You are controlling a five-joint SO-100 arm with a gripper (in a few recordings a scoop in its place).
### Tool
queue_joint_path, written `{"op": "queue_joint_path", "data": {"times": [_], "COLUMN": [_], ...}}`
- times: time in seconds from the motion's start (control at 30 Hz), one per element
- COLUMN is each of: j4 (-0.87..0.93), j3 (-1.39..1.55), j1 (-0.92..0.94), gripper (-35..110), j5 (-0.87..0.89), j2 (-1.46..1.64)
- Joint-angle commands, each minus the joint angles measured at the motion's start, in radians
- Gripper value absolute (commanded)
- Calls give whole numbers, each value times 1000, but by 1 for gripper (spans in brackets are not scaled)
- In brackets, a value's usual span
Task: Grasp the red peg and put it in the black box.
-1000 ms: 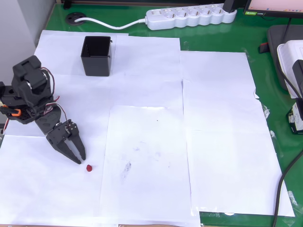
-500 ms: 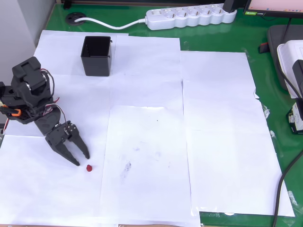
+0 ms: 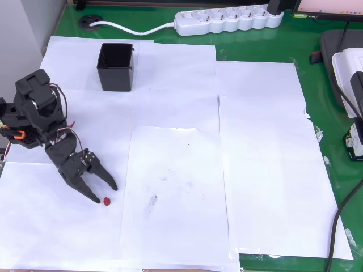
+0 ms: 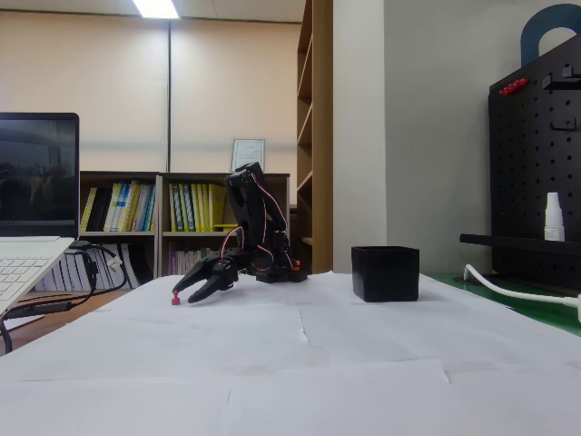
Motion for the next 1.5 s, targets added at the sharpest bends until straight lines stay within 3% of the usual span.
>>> {"op": "queue_joint_path", "data": {"times": [0.0,1.47], "j4": [-25,67], "j3": [26,140], "j1": [31,52], "gripper": [19,12], "j5": [-15,-8], "j2": [23,40]}}
